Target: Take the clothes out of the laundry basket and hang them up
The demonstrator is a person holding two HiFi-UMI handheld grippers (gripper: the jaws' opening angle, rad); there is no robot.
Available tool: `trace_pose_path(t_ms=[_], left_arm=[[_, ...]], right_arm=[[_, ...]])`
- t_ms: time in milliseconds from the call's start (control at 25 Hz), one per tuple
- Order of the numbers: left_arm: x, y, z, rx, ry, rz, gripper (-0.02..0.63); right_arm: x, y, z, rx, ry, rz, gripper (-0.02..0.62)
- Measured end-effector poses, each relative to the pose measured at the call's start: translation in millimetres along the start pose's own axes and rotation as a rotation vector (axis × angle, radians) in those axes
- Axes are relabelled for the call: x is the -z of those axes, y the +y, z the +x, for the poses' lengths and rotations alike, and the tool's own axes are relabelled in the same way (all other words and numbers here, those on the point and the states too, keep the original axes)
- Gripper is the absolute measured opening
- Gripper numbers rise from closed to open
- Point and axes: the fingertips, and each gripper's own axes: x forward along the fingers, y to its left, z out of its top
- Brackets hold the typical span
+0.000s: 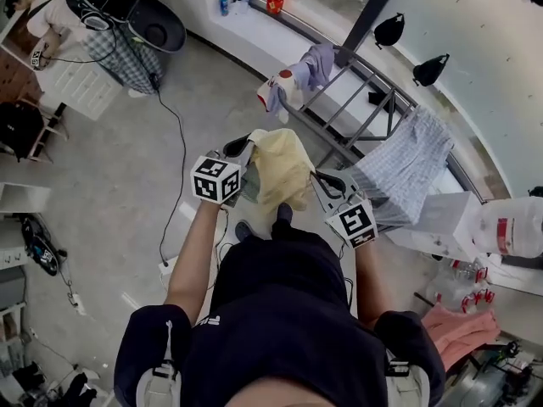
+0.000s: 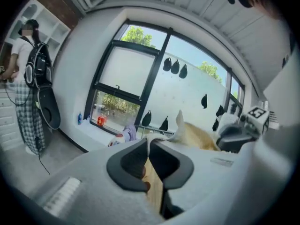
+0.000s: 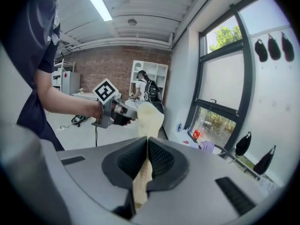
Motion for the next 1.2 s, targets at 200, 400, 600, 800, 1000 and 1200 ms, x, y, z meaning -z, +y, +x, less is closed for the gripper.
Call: trace_pose_path(t_ms=[200,400,600,800,1000,1200], left_arm=[[-74,-8,-22,-0.057,-0.129,0.116,0.029],[-129,-38,-36,-0.041,-0.215,0.177,0.028],[-167,-63,-32,-0.028,-0.243,0.229,0.028],[-197,-76,-35,-0.027,-0.27,0.222,0.028],[-236,-85,-48,-0.034,-0.327,0.187,0.028],[-272,-98,-63,-0.055,-0.384,0.208,0.028]], right_arm=[[16,-23,1,0.035,0.004,0.11,0.008],[3,-33,10,0.053,-0.061,0.151,0.009],[-2,-37,24,0.077,-0.118,0.177,0.011],[28,-26,38,0.072,-0.068,0.198,0.121],[79,20,63,-0.053,0.028,0.224,0.202],[87,53,108,-0.101,0.04,0.167,0.244]])
